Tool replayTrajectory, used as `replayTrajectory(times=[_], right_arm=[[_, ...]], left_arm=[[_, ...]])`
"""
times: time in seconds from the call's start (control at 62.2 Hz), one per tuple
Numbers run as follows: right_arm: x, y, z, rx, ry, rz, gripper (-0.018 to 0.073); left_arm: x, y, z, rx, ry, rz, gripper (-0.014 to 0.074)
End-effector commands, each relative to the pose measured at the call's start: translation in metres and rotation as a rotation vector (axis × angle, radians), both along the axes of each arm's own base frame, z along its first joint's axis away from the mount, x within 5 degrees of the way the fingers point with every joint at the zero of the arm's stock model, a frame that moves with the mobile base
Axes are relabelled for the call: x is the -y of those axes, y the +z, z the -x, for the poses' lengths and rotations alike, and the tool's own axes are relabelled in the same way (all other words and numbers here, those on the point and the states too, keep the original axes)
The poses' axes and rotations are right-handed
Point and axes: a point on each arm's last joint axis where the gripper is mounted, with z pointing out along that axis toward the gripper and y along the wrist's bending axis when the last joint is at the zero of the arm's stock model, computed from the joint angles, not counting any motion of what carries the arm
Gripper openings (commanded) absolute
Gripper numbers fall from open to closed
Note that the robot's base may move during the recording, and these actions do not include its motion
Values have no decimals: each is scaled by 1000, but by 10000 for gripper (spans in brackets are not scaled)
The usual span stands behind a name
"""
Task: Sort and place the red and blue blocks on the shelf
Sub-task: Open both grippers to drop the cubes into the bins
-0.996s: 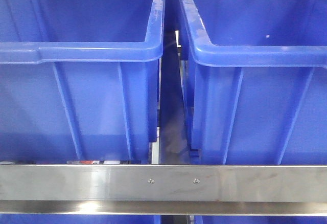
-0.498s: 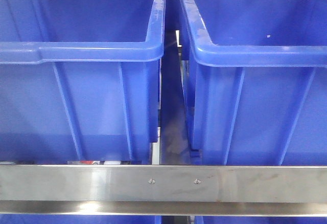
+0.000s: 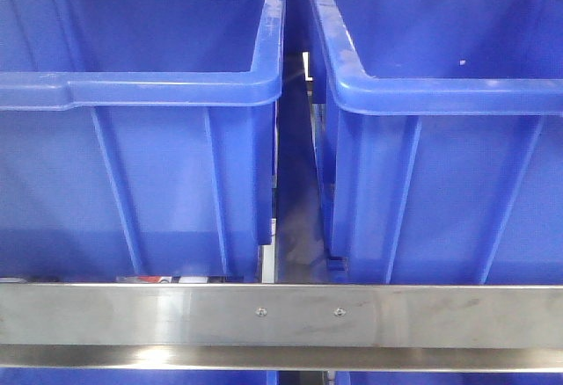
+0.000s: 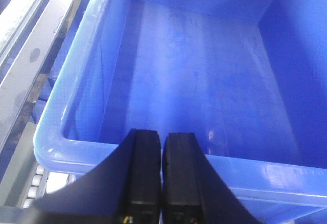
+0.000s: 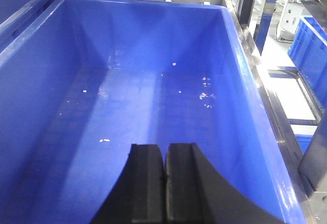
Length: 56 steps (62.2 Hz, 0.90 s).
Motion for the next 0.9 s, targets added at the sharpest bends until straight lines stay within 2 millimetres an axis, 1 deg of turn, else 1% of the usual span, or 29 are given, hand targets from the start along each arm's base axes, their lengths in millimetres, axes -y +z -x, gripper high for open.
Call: replayTrajectory(times=[0.0,0.578,0.771,0.851,0.884], right_arm=[[-1,17,0,109,15,7,59],[-1,17,0,113,15,7,59],[1,20,15,174,15,-10,59],[2,15,24,199,15,-13,59],[2,7,27,197,15,-12,59]], left_arm=[[1,18,-2,114,-9,27,129],[1,18,-2,114,-9,27,129],[1,18,-2,114,-9,27,129],[1,18,-2,114,-9,27,129],[1,18,-2,114,-9,27,129]])
